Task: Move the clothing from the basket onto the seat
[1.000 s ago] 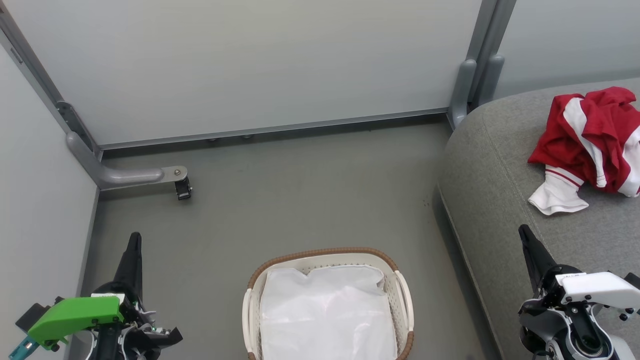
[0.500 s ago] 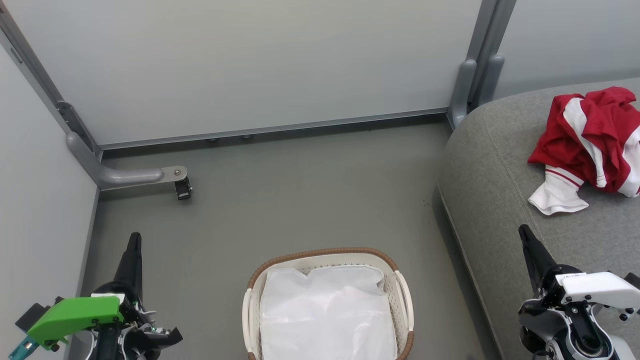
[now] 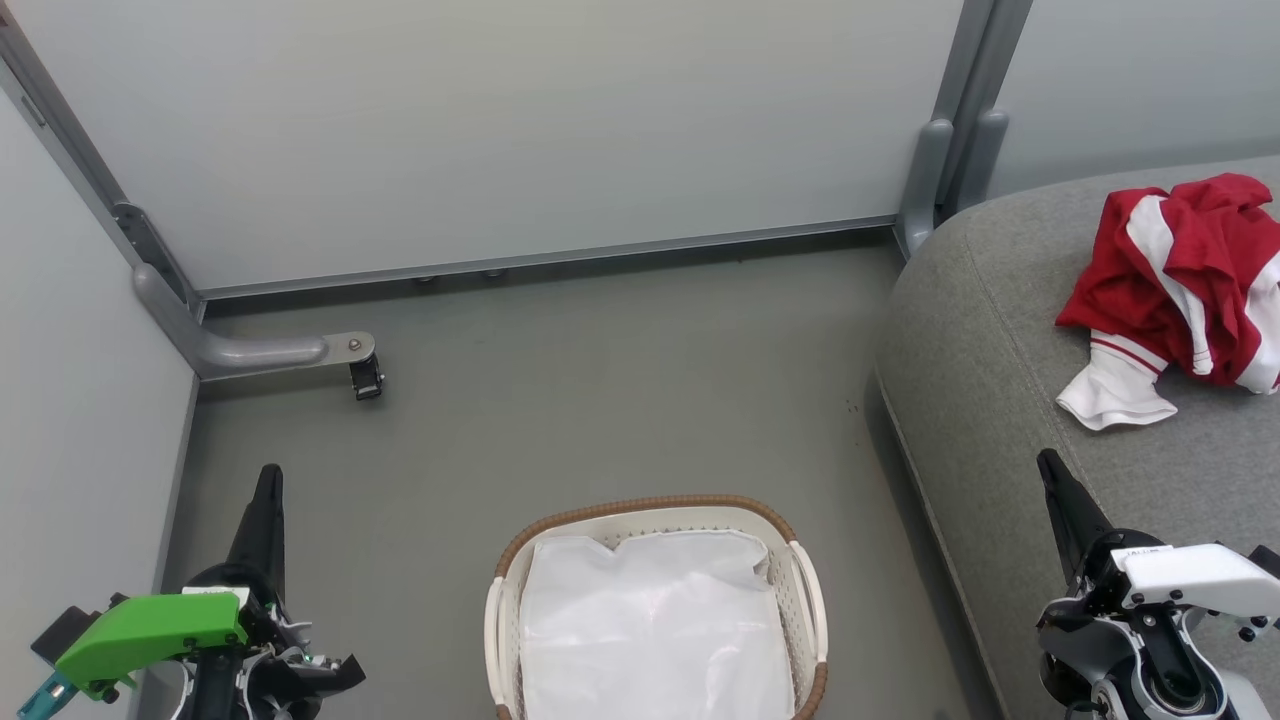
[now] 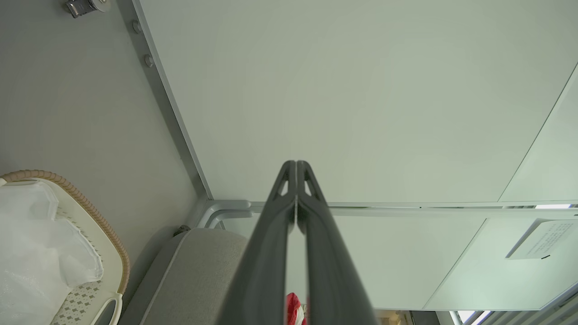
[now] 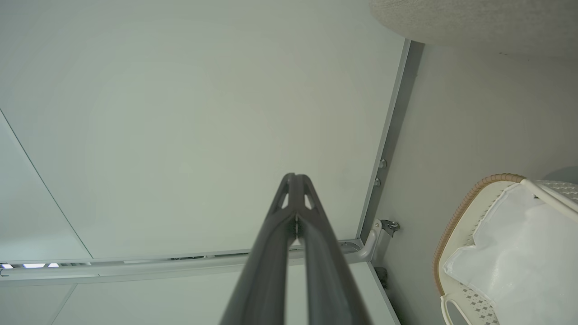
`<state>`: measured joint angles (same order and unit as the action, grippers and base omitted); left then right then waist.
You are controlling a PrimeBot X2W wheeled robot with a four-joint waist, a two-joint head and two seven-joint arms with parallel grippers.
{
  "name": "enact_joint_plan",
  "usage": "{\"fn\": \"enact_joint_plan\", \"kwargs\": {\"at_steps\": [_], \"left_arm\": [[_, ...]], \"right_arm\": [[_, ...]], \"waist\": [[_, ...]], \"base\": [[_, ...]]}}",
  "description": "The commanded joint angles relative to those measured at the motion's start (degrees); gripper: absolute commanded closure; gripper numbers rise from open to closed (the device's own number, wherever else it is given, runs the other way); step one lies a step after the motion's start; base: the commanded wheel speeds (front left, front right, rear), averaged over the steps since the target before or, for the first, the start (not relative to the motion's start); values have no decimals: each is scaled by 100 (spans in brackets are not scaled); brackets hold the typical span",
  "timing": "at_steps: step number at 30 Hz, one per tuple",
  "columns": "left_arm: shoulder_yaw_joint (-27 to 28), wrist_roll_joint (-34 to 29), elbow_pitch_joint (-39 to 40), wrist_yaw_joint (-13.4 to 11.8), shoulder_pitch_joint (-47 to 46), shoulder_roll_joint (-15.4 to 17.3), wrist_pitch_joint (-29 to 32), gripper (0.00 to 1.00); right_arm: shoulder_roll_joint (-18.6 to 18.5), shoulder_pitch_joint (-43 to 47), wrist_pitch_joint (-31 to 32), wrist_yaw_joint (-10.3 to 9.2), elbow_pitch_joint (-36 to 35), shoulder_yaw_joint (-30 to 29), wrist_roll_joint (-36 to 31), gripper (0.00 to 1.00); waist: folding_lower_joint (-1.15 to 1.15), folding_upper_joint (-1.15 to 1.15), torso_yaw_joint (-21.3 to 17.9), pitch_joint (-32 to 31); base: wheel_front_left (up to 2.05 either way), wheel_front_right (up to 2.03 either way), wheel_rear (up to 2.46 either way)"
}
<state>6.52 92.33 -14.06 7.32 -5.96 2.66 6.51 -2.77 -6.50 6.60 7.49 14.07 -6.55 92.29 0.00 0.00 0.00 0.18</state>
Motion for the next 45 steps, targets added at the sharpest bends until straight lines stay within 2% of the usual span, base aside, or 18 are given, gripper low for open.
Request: {"fn": "enact_joint_plan", "kwargs": {"at_steps": [1,45], "left_arm": [[13,18,7,41,-56,40,25,100],[12,18,9,41,-56,40,24,100]], "right_arm": [[-14,58,10,0,-19,-12,22,100],[-14,58,9,0,-19,-11,23,100]], "waist": [[0,0,0,0],[0,0,0,0]], "base": [[0,0,0],[0,0,0]]}}
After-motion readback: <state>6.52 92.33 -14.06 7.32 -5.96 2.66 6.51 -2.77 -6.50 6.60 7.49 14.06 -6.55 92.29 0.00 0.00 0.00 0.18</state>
